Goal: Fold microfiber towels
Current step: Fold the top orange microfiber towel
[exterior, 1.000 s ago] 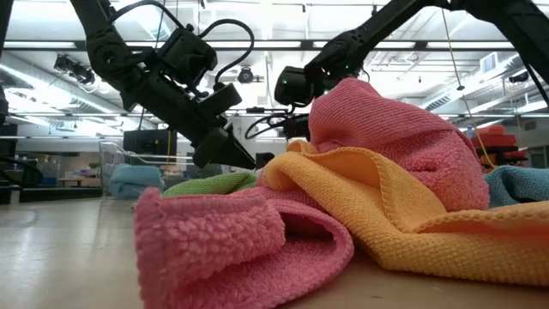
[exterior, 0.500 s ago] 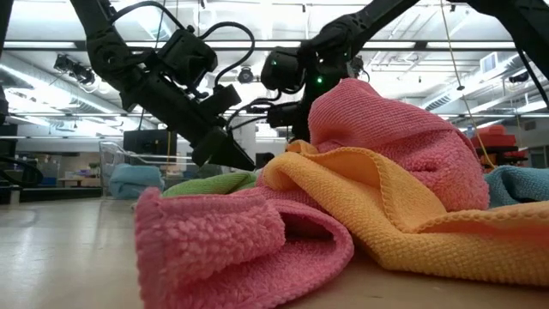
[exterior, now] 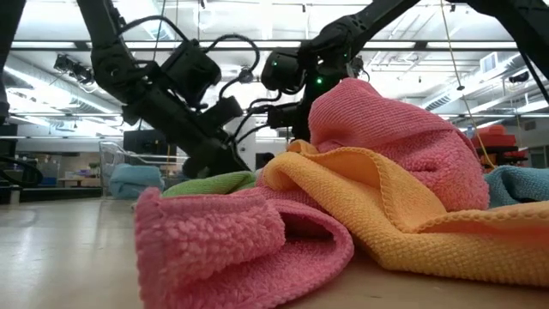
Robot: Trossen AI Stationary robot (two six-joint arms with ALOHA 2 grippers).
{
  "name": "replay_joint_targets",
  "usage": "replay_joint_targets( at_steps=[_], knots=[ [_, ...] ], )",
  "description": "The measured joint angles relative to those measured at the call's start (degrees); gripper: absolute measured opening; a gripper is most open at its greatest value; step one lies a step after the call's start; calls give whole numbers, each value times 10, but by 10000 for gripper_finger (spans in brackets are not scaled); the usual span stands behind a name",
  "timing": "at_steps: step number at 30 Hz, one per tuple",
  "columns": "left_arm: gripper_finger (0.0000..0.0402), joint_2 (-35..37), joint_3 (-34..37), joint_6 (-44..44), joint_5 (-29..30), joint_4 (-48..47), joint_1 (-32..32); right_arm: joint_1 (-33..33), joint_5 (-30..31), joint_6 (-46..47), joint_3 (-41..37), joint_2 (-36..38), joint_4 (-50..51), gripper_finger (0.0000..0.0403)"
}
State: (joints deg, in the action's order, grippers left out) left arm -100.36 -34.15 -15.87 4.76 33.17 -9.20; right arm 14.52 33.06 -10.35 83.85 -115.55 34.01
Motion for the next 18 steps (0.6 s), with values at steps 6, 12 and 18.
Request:
replay_joint_targets(
  at_steps=[6, 12, 18],
  knots=[
    [69, -38, 0, -1, 1, 57, 0, -1, 0, -11, 0, 0, -13, 12],
    [55, -65, -5, -4, 1, 71, -1, 4, 10, -50, 1, 3, -35, 12],
    [46, -65, -5, 3, 1, 77, -11, 6, 0, -57, 1, 3, -49, 12]
  ],
)
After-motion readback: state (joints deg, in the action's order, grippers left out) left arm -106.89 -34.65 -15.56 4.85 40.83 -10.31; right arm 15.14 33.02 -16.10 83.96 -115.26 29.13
